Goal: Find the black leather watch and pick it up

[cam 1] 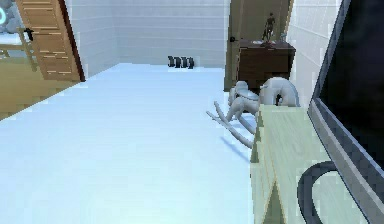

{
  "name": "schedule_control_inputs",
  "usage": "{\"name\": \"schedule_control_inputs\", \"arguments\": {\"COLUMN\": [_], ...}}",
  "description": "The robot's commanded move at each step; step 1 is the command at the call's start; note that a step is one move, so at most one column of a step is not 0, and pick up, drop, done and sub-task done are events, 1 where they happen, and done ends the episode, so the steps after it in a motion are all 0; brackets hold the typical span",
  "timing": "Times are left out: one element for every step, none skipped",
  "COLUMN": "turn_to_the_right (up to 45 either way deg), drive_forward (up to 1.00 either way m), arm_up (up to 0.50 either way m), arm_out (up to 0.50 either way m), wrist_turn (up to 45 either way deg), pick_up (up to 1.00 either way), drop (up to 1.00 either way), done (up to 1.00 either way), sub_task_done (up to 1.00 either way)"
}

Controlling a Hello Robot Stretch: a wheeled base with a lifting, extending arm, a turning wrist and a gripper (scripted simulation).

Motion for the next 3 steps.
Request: {"name": "schedule_control_inputs", "arguments": {"turn_to_the_right": [0.0, 0.0, 0.0], "drive_forward": [0.0, 0.0, 0.0], "arm_up": [0.5, 0.34, 0.0], "arm_out": [0.0, 0.0, 0.04], "wrist_turn": [0.0, 0.0, 0.0], "pick_up": [0.0, 0.0, 0.0], "drop": [0.0, 0.0, 0.0], "done": [0.0, 0.0, 0.0], "sub_task_done": [0.0, 0.0, 0.0]}}
